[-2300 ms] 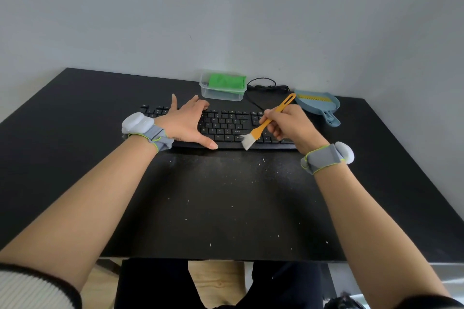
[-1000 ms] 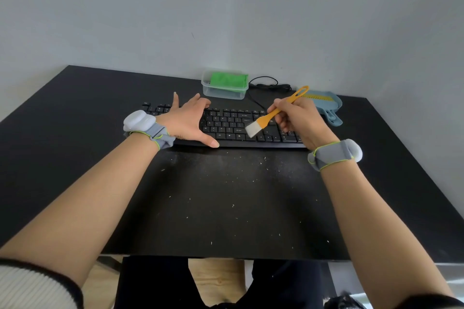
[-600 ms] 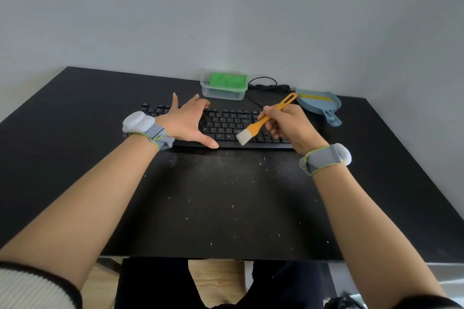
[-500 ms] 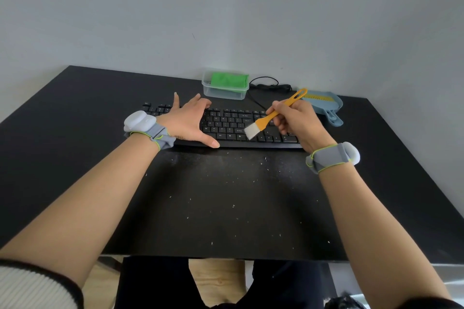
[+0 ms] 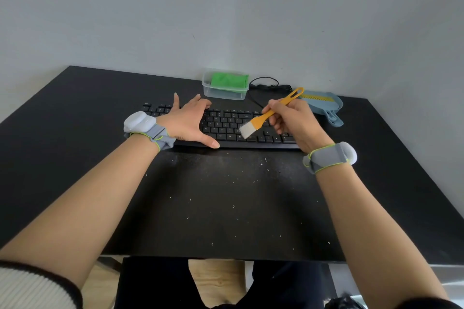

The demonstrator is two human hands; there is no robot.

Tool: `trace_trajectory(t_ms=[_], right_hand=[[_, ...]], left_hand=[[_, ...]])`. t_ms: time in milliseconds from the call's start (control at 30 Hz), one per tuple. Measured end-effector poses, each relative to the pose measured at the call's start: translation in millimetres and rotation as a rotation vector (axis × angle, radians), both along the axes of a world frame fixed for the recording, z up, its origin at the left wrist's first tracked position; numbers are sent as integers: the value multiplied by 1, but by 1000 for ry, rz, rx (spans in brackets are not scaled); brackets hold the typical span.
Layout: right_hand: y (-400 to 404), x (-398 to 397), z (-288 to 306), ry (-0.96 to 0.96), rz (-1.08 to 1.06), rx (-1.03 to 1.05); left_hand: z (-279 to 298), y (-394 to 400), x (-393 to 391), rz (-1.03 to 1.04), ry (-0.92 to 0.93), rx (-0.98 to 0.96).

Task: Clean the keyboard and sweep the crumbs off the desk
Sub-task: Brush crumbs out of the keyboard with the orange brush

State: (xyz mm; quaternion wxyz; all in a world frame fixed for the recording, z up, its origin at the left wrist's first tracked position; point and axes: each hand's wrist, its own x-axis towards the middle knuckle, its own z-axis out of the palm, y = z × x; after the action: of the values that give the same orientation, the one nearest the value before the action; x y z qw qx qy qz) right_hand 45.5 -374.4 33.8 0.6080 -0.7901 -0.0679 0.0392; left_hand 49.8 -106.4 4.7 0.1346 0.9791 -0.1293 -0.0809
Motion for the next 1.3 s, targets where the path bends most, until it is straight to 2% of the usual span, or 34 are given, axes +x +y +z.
trace_trajectory(t_ms=[233, 400, 533, 700, 833, 1033, 1200, 1300], right_hand=[[0, 2, -15, -59, -74, -210], [14, -4, -15, 48, 34, -111], [2, 0, -3, 7, -18, -25], [2, 3, -11, -64, -73, -179], [20, -1, -18, -56, -27, -187], [14, 1, -1, 20, 0, -9], [2, 5, -5, -41, -55, -155], [14, 1, -17, 2, -37, -182]], left_hand=[[-3, 1, 0, 1, -1, -14], [-2, 0, 0, 7, -2, -11], [-2, 0, 0, 3, -2, -12], [-2, 1, 1, 2, 1, -8], [-1, 1, 1, 6, 2, -10], [-1, 1, 0, 2, -4, -15], [-2, 1, 1, 7, 3, -12], [-2, 1, 0, 10, 1, -16]])
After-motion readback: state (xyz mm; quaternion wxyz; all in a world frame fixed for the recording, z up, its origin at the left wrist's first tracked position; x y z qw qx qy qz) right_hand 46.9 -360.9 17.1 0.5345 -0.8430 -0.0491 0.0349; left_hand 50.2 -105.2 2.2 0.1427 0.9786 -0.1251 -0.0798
